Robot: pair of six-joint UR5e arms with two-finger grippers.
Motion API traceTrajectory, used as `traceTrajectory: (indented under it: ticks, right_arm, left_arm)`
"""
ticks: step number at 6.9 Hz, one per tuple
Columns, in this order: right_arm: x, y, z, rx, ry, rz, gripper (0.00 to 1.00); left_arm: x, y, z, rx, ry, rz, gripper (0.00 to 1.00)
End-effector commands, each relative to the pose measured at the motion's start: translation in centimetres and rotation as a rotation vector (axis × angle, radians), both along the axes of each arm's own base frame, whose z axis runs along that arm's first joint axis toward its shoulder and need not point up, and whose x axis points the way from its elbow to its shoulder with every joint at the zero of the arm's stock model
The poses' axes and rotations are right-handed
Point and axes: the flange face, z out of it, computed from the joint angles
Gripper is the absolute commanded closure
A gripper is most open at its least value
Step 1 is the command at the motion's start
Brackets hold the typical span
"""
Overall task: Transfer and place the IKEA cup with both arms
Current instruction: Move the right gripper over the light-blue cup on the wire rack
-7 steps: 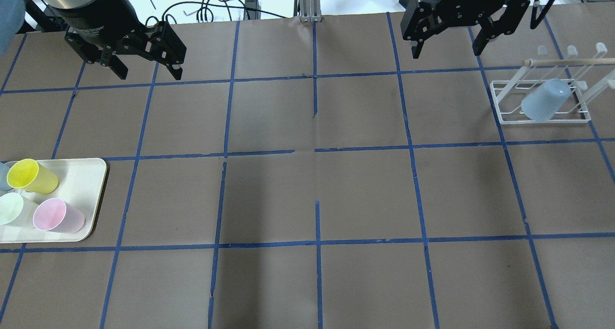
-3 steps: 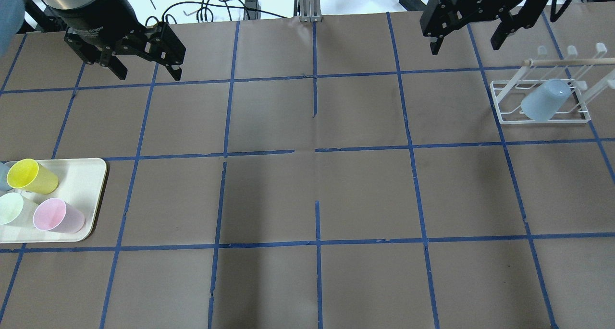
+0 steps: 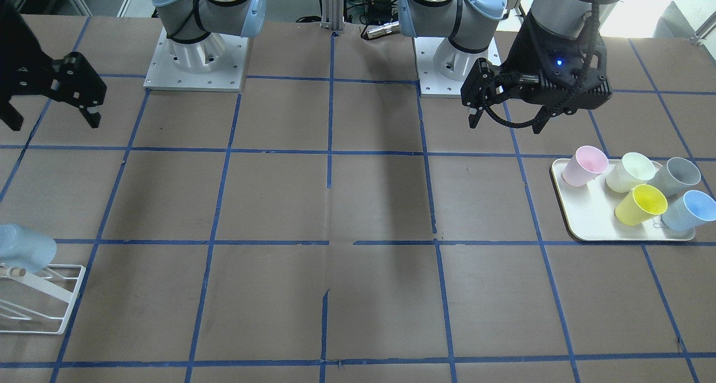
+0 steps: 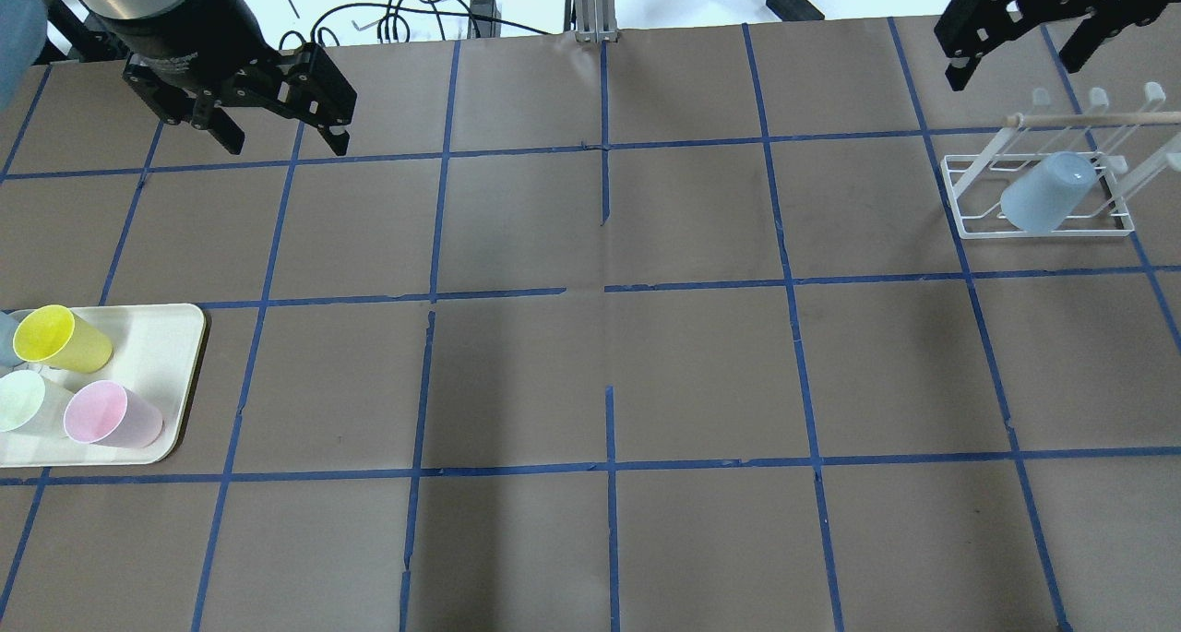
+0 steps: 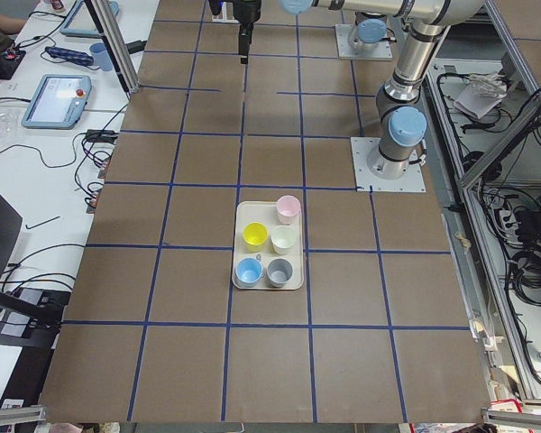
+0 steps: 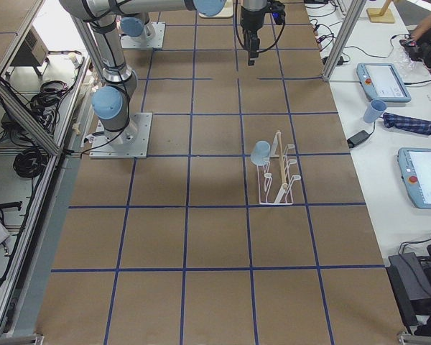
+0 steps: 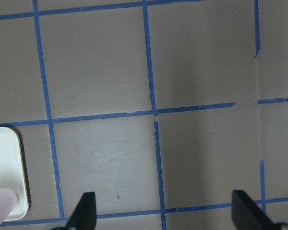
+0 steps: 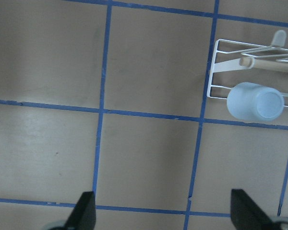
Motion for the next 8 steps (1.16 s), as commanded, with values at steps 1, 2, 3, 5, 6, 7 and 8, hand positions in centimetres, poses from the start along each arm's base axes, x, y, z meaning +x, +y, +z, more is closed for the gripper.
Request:
traceTrajectory:
  ticks: [1, 2, 3, 5, 6, 7, 8]
  right_arm:
    - [-8.5, 0.0, -0.2, -0.006, -0.011, 0.018, 0.00]
    - [-13.1, 0.3, -0.7, 0.000, -0.021, -0.009, 0.00]
    - [-16.7, 0.3, -1.8, 0.017, -0.031, -0.052, 0.00]
    - [-18.8, -2.5, -5.4, 0.024, -0.032, -0.028, 0.00]
    - [-19.0, -3.6, -6.6, 0.022, -0.035, -0.033, 0.00]
    - [-19.6, -5.3, -9.6, 0.025, -0.046, -0.030, 0.01]
    - [-20.2, -6.5, -12.5, 0.029, -0.059, -0.023, 0.01]
  left_arm:
    - [0.0, -0.1, 0.1, -0.002, 0.001, 0.001, 0.00]
    - [0.1, -0.1, 0.1, -0.002, 0.000, 0.001, 0.00]
    - [0.0, -0.2, 0.1, -0.002, 0.001, 0.001, 0.00]
    - [0.0, -0.2, 0.0, 0.000, 0.002, 0.001, 0.00]
    - [0.0, -0.2, 0.0, -0.002, 0.001, 0.001, 0.00]
    - [0.0, -0.2, 0.0, -0.002, 0.001, 0.001, 0.00]
    - [0.0, -0.1, 0.0, 0.000, 0.002, 0.001, 0.00]
